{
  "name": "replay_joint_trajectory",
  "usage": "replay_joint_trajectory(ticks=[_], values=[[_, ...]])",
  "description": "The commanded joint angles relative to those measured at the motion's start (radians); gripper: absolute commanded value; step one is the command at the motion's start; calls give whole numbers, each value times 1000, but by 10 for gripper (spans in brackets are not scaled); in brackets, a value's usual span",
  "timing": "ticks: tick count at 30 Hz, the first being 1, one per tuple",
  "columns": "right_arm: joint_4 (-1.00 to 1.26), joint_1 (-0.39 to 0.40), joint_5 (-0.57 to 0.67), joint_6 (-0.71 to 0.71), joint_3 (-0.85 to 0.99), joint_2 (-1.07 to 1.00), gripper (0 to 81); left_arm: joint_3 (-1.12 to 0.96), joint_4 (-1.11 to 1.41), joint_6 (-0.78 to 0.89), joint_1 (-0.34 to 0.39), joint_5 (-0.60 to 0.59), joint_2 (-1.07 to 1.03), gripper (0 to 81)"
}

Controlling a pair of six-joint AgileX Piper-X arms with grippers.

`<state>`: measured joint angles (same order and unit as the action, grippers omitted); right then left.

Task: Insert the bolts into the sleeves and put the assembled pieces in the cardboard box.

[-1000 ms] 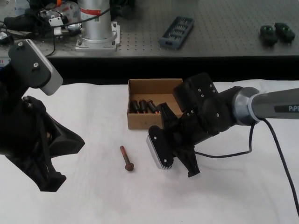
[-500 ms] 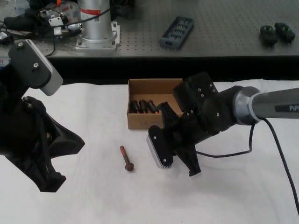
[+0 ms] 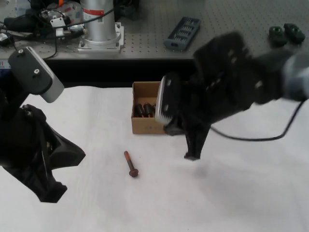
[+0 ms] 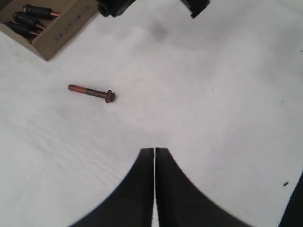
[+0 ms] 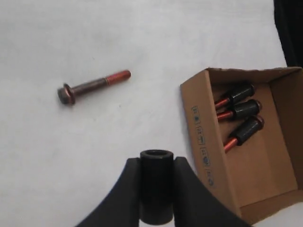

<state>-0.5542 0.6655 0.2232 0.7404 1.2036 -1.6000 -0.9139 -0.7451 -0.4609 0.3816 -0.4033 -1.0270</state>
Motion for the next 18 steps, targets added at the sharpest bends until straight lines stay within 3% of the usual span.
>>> replay_joint_trajectory(ticks=[1,9,15,18], values=[[-35,1,27,-55,-1,-15,25,-2,-8,103,0,-5,7,6],[-215,1,65,-211,-3,144,25,-2,33,124,0,-5,7,6],[-334,1,72,-216,-3,220,25,-4,125,95,0,-5,-49,2],[-385,-2,72,-206,-3,249,25,-4,147,-31,0,-5,-109,85]])
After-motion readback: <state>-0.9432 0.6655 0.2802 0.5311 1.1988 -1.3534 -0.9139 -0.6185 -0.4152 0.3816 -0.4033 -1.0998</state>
